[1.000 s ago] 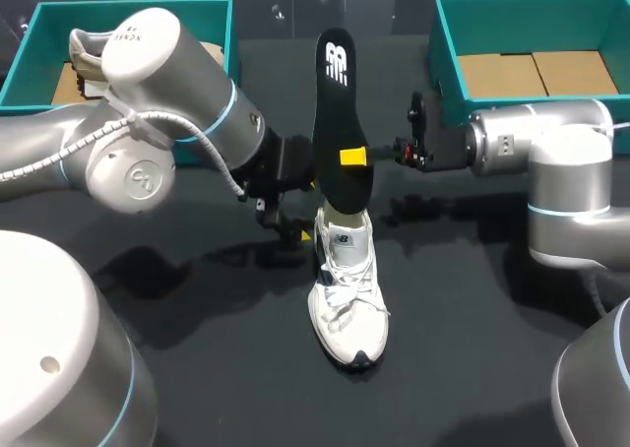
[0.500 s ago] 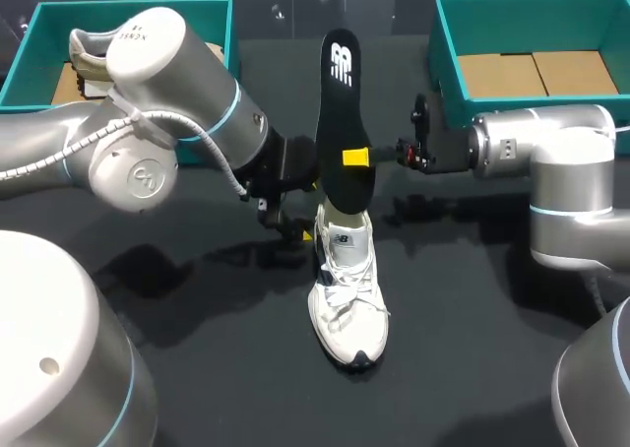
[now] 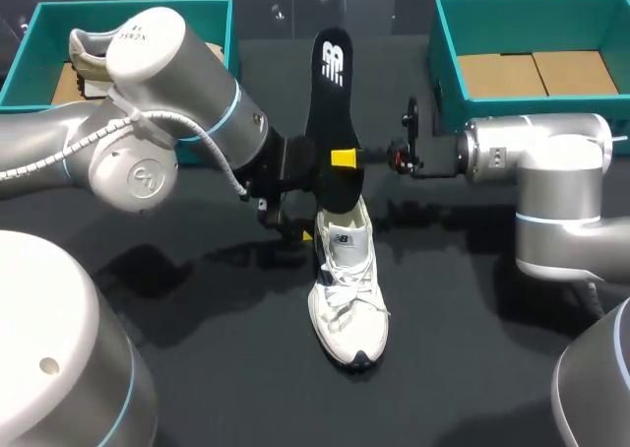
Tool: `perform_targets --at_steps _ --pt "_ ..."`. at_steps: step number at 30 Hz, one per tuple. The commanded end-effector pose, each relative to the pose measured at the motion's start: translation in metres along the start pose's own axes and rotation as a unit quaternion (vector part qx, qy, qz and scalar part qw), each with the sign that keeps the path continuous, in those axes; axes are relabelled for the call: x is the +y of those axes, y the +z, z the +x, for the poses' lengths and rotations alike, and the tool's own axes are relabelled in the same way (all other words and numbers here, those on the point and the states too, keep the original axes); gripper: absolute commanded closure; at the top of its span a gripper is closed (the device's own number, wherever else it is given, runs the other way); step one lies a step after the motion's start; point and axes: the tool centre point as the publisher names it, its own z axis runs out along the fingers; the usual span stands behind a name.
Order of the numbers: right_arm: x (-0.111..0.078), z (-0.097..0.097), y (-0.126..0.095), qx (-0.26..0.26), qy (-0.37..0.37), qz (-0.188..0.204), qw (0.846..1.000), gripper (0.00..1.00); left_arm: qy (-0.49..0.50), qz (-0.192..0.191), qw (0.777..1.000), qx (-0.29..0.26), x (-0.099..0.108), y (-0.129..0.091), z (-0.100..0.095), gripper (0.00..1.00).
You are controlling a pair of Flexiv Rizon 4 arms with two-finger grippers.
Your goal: Take the shoe out of the shoebox, open the shoe tongue, remove and reinsert the insole, then place the shoe into the shoebox
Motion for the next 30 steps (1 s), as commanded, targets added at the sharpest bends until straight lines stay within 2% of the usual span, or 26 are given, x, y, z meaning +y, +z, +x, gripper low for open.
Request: perform_targets --at_steps 1,14,30 --pt "-0.006 0.001 -0.002 -0.001 -0.007 -0.012 1.000 1.00 0.000 0.000 1.000 0.000 0.000 0.000 0.001 0.00" --pt "-0.018 0.001 -0.006 -0.011 -0.045 -0.038 0.998 1.00 0.000 0.000 1.000 0.000 0.000 0.000 0.001 0.00" --pt "-0.039 0.003 -0.014 0.005 -0.086 -0.027 0.996 1.00 0.000 0.000 1.000 0.000 0.000 0.000 0.001 0.00"
